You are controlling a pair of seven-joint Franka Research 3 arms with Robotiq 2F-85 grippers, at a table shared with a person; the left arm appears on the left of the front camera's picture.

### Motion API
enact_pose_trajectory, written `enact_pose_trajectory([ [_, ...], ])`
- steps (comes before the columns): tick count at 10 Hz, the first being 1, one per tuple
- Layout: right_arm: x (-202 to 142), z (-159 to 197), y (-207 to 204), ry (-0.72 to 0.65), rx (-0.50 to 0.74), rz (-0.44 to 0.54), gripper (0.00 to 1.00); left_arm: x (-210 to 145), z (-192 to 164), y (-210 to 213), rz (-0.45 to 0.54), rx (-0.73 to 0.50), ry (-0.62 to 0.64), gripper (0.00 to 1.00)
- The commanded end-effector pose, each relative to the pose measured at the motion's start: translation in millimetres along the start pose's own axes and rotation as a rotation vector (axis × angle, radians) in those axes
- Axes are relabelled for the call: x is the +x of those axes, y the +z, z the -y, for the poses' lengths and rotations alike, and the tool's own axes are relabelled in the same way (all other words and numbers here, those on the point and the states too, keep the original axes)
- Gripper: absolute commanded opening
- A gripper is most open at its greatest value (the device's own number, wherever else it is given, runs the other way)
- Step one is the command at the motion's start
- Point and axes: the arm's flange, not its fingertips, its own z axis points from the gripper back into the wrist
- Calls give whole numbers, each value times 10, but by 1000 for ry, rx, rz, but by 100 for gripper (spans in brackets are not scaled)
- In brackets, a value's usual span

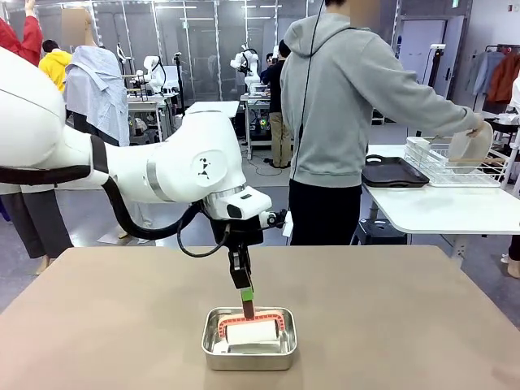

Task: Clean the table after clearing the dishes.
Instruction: Place the Lint Roller back on top of the Airtight Container.

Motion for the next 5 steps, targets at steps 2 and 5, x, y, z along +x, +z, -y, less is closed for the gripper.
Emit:
enact_pose_trajectory([
  [2, -29, -29, 17, -2, -2, -11, 100, 19, -116, -52, -21, 20, 32, 21],
  [5, -29, -29, 17, -2, -2, -11, 100, 36, -161, -55, -45, 44, 26, 88],
])
